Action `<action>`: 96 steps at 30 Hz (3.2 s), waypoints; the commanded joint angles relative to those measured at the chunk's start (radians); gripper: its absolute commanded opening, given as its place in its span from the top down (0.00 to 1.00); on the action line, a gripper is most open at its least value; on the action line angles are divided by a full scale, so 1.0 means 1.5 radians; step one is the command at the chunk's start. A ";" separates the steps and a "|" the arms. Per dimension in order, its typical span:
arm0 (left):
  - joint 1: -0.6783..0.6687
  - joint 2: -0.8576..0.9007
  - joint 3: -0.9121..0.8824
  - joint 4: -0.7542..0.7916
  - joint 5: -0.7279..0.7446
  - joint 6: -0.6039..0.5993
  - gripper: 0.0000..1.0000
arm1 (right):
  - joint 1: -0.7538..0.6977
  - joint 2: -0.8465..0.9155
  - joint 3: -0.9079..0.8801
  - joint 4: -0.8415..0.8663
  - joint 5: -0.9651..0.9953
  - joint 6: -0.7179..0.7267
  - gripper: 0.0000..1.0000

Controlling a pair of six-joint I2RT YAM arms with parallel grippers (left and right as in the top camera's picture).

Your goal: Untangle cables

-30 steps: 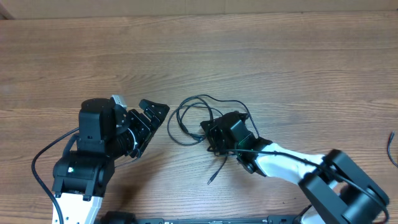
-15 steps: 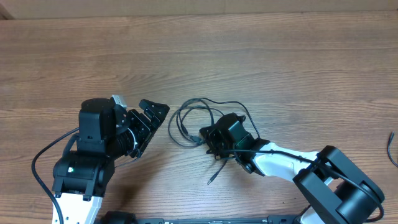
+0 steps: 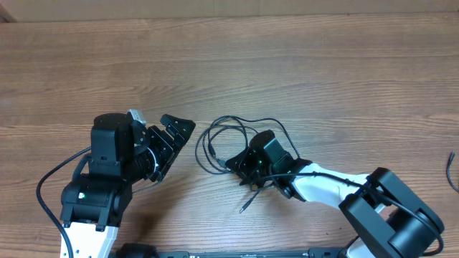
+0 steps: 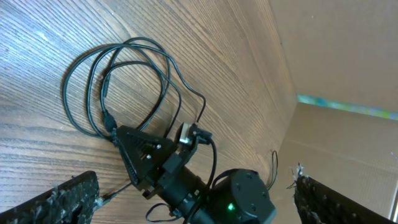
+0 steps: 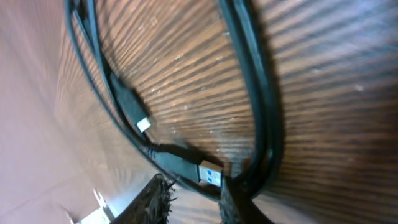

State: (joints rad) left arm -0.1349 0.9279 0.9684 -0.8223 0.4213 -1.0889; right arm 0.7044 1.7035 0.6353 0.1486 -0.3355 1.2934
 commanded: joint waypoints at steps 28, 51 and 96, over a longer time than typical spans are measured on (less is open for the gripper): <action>0.004 -0.003 0.007 0.002 -0.007 0.013 0.00 | 0.022 -0.114 -0.008 -0.178 0.054 0.066 0.48; 0.004 -0.003 0.007 0.002 -0.007 0.013 0.00 | 0.053 -0.014 -0.008 -0.106 0.178 0.137 0.96; 0.004 -0.003 0.007 0.002 -0.007 0.013 0.00 | -0.053 -0.688 -0.008 -0.361 0.033 -0.216 0.96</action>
State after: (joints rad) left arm -0.1349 0.9276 0.9684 -0.8223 0.4213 -1.0889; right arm 0.6476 0.7418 0.6296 -0.4122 -0.3050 0.9958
